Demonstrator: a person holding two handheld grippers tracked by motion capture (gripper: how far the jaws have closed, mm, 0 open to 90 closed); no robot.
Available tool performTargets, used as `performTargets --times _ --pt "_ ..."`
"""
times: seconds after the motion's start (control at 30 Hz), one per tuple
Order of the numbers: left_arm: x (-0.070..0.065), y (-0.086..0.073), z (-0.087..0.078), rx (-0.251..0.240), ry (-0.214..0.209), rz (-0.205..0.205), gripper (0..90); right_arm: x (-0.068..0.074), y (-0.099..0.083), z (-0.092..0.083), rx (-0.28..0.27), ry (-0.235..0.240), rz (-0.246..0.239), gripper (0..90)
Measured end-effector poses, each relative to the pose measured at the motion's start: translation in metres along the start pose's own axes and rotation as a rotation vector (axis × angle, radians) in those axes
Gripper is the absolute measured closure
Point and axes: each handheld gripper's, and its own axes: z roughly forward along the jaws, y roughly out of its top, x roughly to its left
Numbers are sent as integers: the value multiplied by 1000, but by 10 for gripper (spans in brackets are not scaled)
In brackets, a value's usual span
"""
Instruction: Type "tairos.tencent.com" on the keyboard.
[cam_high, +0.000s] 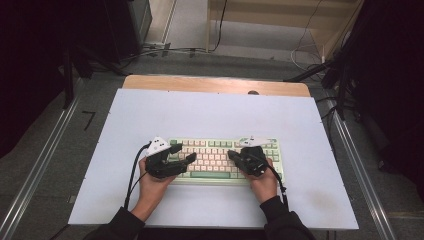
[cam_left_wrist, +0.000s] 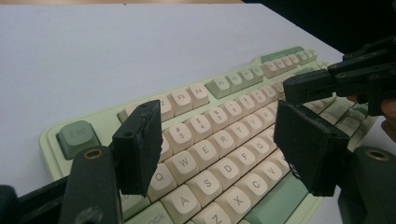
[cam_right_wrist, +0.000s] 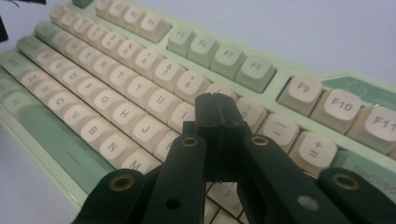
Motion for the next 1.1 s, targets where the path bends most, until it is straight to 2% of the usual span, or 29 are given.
performTargets --times 0.1,0.17,0.23,0.3,0.4,0.53,0.77,1.1 --pt "0 0 0 2 0 1 336 1 1 2 29 -2 -1 875" --pt "-1 0 0 -2 1 2 336 2 2 -1 4 7 -5 871" --pt "0 0 -1 -5 2 2 336 2 4 -8 -22 16 0 826" --pt "0 0 -1 -2 4 2 335 1 6 -15 -54 38 14 735" --pt "0 0 -1 -5 3 2 335 -1 7 -25 -97 51 39 489" --pt "0 0 -1 -4 1 1 335 -7 7 -33 -120 74 71 329" --pt "0 0 0 -1 -1 0 335 -7 6 -39 -113 84 75 280" --pt "0 0 0 0 -1 2 334 5 -1 -38 -75 98 45 279"
